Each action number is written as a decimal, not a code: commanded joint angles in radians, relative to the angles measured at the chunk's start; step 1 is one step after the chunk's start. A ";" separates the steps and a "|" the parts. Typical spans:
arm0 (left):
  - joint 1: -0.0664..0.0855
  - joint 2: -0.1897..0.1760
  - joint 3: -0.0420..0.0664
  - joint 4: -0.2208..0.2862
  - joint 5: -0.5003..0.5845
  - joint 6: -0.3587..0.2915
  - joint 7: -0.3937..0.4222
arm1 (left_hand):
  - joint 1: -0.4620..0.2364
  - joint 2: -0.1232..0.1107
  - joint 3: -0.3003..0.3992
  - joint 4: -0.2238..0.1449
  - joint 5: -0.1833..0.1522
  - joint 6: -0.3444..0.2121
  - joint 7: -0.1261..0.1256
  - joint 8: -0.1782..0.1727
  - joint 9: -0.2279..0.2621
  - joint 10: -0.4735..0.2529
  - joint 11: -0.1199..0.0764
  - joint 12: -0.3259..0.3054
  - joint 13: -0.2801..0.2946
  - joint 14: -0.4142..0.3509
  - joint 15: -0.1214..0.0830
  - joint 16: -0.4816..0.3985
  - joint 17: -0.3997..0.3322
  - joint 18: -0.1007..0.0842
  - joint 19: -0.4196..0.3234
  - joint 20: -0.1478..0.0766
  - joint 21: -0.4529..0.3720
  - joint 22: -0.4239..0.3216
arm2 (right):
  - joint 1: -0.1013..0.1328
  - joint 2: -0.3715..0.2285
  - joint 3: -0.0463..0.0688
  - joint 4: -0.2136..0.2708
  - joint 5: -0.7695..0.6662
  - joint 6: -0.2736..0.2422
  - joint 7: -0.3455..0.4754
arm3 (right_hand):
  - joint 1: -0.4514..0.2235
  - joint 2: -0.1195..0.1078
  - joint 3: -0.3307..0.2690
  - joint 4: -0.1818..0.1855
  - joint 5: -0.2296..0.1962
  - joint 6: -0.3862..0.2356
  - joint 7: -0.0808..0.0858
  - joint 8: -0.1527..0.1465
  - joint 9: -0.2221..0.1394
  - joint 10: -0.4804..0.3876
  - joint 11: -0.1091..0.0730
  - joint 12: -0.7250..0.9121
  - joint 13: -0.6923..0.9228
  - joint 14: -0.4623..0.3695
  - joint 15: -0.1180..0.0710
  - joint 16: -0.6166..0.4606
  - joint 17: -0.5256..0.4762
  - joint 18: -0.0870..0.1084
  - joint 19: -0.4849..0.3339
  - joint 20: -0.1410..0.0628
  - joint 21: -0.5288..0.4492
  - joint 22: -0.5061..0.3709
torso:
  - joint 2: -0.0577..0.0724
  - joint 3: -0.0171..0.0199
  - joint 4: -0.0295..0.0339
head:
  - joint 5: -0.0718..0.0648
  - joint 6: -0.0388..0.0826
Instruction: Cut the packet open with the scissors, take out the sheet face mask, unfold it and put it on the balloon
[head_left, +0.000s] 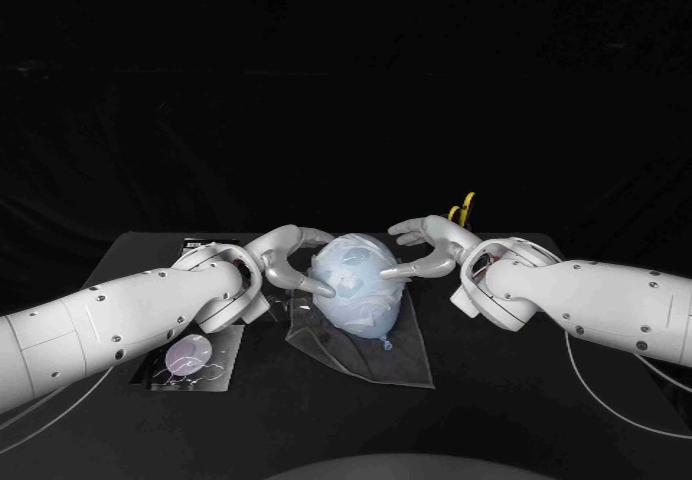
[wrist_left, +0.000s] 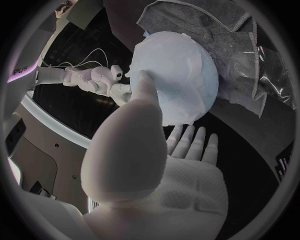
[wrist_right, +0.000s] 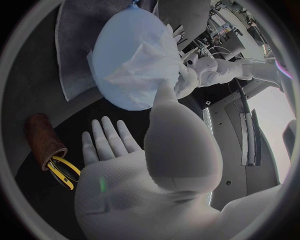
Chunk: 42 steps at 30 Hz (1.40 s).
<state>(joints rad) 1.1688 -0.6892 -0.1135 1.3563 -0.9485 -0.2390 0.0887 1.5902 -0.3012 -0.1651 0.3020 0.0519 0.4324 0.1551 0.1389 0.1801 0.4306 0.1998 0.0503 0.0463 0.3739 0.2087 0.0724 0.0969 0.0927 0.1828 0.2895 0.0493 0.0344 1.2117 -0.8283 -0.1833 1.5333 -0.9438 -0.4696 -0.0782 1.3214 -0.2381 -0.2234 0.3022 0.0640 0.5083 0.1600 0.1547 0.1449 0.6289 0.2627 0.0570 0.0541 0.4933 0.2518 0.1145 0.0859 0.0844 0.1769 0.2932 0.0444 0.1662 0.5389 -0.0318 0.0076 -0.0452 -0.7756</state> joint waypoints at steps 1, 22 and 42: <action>0.000 0.007 0.000 -0.002 0.014 0.016 -0.004 | -0.003 0.013 0.011 0.000 0.002 0.014 0.038 0.008 0.006 0.016 0.003 0.005 0.001 0.013 -0.001 0.009 0.003 0.022 0.009 0.000 0.005 0.001 | 0.001 -0.009 0.001 0.017 0.065 -0.008 0.061 | -0.015 -0.001 -0.006 0.000 -0.002 -0.003 0.139 0.003 -0.002 0.008 0.000 0.002 0.001 0.012 0.000 0.007 0.001 0.016 0.006 0.002 0.004 0.001 | 0.000 -0.0002 -0.0007 | -0.006 0.002; 0.000 0.006 0.000 0.008 0.044 0.021 -0.001 | -0.007 0.017 0.022 0.000 0.002 0.032 0.043 0.016 0.013 0.037 0.006 0.005 0.001 0.023 0.000 0.011 0.006 0.033 0.009 0.002 0.005 0.001 | 0.080 -0.074 0.019 0.102 0.073 0.019 0.114 | 0.239 0.299 0.269 -0.101 -0.007 0.371 0.044 0.117 0.032 0.536 -0.124 0.085 0.031 0.631 -0.158 0.230 0.106 0.104 0.621 -0.061 0.243 0.191 | 0.000 -0.0008 0.0021 | -0.028 0.005; 0.000 0.006 0.001 0.015 0.045 0.018 -0.003 | -0.009 0.015 0.020 0.001 0.002 0.027 0.049 0.014 0.011 0.034 0.006 0.002 0.000 0.017 0.002 0.008 0.004 0.036 0.008 0.002 0.005 0.001 | 0.126 -0.018 0.024 0.083 0.051 0.141 -0.184 | 0.027 0.135 0.451 -0.068 0.048 0.459 -0.017 0.073 0.042 0.942 -0.206 1.514 1.517 1.077 -0.263 1.456 1.485 0.007 1.191 -0.205 1.135 0.971 | 0.000 -0.0006 0.0015 | -0.035 0.003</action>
<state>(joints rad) 1.1693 -0.6847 -0.1130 1.3674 -0.9086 -0.2330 0.0844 1.5813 -0.2923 -0.1499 0.3034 0.0519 0.4572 0.1556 0.1502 0.1919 0.4652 0.2037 0.0503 0.0472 0.3933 0.2111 0.0774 0.1018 0.1079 0.1863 0.2931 0.0493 0.0345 1.3371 -0.8491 -0.1597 1.6169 -0.8756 -0.3593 -0.1842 1.3561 -0.1066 0.2226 0.2317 0.1145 0.9702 0.1412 0.2318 0.1863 1.4646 0.0485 1.0718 0.8174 1.4669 -0.0180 1.5640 1.3076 0.1032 1.3634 0.0870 1.1660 1.1228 0.5389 -0.0323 0.0092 -0.0808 -0.7715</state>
